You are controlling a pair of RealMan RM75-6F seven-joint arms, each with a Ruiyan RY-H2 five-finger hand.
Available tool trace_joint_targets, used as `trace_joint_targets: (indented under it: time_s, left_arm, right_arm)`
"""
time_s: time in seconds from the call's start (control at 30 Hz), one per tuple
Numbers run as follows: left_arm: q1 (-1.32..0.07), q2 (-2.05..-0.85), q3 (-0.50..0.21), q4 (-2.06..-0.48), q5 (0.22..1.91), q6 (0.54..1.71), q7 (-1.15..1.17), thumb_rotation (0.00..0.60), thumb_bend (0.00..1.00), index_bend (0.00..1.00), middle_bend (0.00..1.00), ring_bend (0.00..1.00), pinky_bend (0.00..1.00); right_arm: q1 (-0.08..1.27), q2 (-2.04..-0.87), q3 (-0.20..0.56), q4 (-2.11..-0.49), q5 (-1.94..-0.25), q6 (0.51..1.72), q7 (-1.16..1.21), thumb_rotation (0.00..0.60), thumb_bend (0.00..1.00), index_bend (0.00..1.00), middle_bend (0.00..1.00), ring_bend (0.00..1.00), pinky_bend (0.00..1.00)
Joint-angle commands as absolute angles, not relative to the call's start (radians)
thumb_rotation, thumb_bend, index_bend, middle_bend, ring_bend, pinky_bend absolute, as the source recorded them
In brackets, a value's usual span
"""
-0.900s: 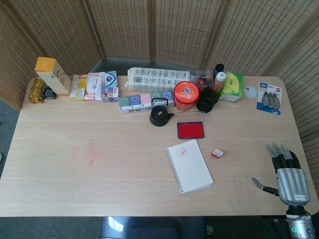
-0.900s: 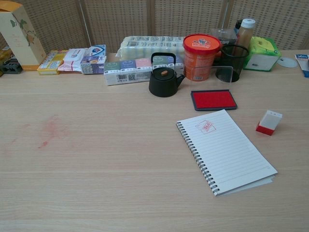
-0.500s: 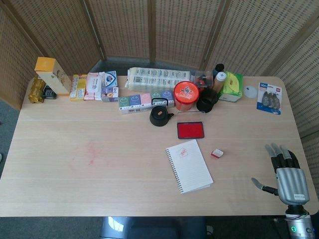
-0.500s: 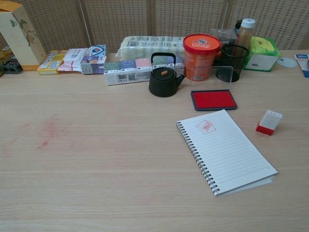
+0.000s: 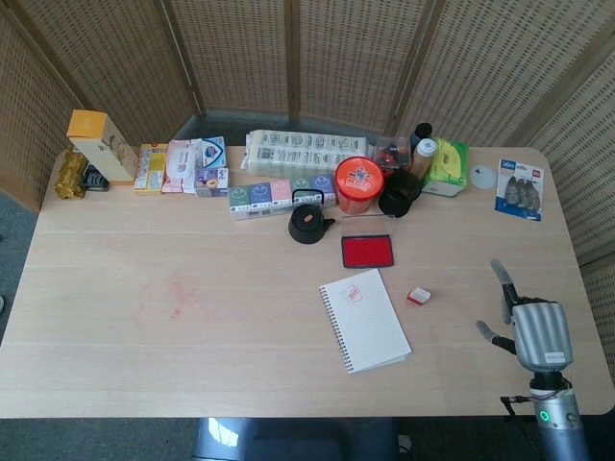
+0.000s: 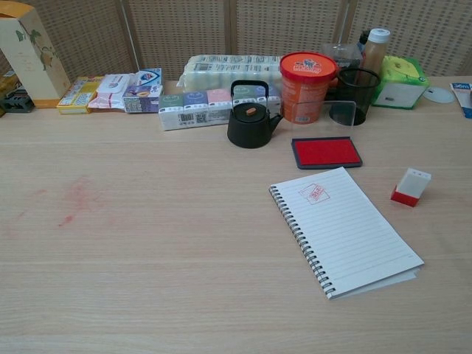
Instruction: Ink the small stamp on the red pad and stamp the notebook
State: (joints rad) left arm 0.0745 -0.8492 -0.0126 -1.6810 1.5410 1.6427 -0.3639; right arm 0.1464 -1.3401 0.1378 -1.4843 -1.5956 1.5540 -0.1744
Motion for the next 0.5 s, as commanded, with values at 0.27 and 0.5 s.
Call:
trace_joint_targets:
  time_s: [0.27,0.5]
  left_arm:
    - [0.060,-0.853,-0.018,-1.692,1.518,1.609,-0.334,0.600,0.05,0.00,0.00,0.00,0.07]
    - [0.042,-0.857,-0.026,-1.707,1.489,1.571,-0.297,0.600,0.05,0.00,0.00,0.00,0.07]
  right_arm:
    - [0.252,-1.423,0.169,-1.476,-1.531,1.399,-0.215,0.600,0.04,0.13,1.00,1.00,1.00]
    - [0.304,-1.457,0.165,-1.515,-1.436,1.269,-0.276,0.600,0.16,0.18,1.00,1.00,1.00]
